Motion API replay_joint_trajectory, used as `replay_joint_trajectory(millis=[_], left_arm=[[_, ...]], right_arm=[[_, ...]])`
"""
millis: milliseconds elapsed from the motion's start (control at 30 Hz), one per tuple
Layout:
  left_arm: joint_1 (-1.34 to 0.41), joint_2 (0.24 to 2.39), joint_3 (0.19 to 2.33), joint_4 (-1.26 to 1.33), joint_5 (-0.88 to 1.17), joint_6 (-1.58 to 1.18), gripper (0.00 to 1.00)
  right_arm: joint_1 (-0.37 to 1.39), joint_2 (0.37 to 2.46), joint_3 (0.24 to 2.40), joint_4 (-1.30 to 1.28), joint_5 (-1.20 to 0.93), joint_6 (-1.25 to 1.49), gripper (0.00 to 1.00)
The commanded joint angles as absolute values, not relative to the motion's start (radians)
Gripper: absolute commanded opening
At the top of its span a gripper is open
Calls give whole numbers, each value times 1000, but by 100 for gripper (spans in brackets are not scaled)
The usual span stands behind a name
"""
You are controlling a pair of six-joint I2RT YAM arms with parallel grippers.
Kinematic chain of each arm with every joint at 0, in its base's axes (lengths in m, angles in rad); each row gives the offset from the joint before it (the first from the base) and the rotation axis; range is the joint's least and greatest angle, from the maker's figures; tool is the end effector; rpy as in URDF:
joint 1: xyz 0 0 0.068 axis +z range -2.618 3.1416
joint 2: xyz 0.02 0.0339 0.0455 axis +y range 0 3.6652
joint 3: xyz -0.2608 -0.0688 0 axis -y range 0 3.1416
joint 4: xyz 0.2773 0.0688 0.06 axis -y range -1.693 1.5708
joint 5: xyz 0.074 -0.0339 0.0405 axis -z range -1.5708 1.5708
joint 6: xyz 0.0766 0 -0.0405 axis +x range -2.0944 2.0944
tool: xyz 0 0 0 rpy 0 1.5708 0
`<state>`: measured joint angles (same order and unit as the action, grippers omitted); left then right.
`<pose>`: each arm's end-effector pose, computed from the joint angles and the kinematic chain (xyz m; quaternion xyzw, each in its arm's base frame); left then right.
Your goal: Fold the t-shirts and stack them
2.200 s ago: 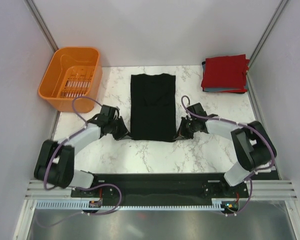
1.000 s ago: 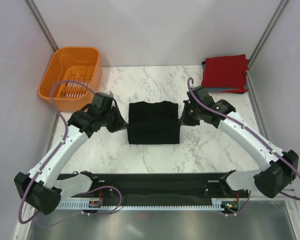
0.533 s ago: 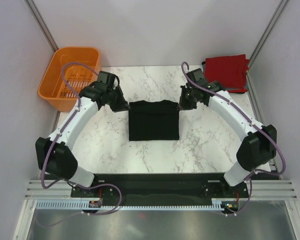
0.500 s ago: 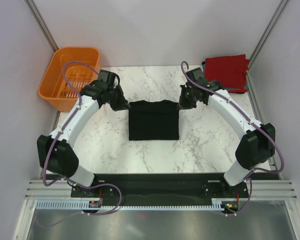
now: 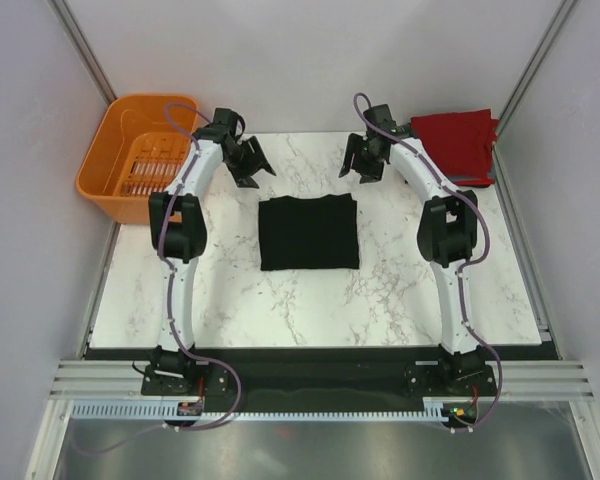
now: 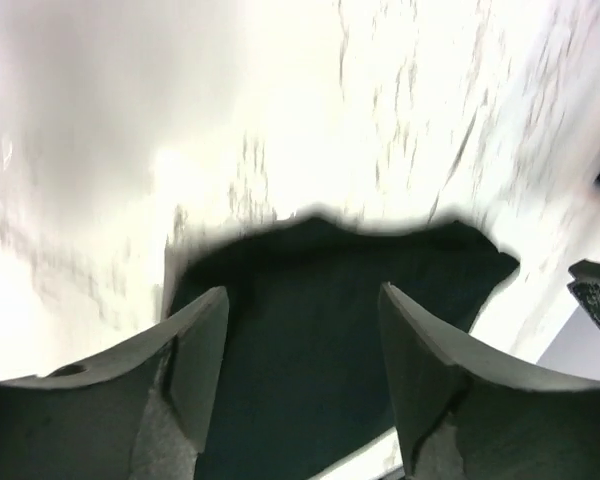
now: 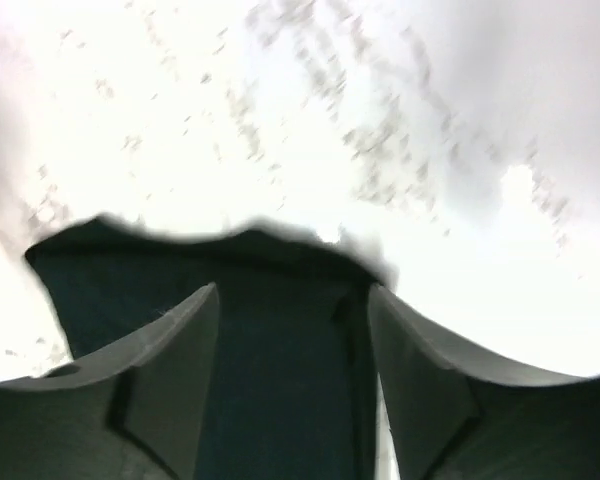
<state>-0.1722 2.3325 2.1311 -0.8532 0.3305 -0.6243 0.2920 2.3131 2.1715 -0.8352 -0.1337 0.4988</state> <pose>0.5435 -0.1198 0.1782 -0.1728 0.9389 -0.2442 0.1704 0.5364 0.1719 0.2017 0.0790 0.9510 0.1714 0.2449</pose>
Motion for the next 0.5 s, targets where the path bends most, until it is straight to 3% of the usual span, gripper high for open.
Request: replay_joint_trajectory(millis=[0, 100, 167, 333, 467], left_arm=[[-178, 2440, 2501, -1037, 462, -584, 70], [-193, 2334, 2408, -1013, 422, -583, 71], [-193, 2226, 2326, -1003, 379, -581, 70], [-199, 1993, 2042, -1002, 335, -557, 68], [-213, 1788, 1776, -993, 295, -514, 67]], right_arm=[[275, 2349, 2329, -973, -143, 498, 70], [276, 2153, 2029, -777, -156, 523, 88], [275, 2056, 1874, -684, -184, 514, 93], [270, 2013, 1681, -580, -363, 459, 95], [267, 2025, 1602, -538, -380, 431, 94]])
